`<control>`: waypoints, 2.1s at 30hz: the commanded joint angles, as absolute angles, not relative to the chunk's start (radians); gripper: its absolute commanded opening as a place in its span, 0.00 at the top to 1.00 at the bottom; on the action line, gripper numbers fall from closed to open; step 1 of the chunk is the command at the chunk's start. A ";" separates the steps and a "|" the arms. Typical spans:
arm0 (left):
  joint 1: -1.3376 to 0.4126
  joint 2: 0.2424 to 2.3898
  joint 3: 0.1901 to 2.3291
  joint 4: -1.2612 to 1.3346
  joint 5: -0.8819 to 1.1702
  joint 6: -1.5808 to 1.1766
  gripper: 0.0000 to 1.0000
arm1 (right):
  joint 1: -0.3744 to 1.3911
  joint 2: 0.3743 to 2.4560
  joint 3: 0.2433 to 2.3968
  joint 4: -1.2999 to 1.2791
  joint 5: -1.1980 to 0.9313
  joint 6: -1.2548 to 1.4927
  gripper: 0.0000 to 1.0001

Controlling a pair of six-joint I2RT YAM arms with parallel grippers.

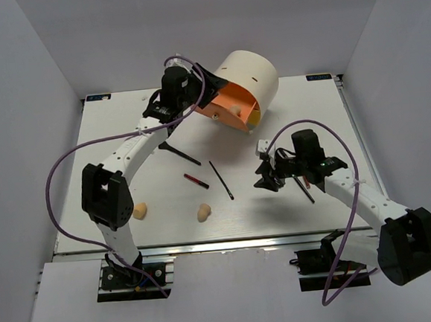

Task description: Organize the makeup

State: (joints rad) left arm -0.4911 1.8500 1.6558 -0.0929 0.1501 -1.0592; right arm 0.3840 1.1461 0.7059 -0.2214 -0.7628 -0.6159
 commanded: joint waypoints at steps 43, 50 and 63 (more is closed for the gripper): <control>-0.411 0.663 0.868 -0.672 -0.344 -0.827 0.02 | 0.808 1.486 0.879 -0.275 -0.767 -1.066 0.24; -0.411 0.571 0.853 -0.721 -0.371 -0.874 0.02 | 0.925 1.617 0.926 -0.117 -0.669 -1.045 0.27; -0.411 0.526 0.844 -0.772 -0.364 -0.884 0.02 | 0.976 1.756 0.989 0.061 -0.509 -0.977 0.31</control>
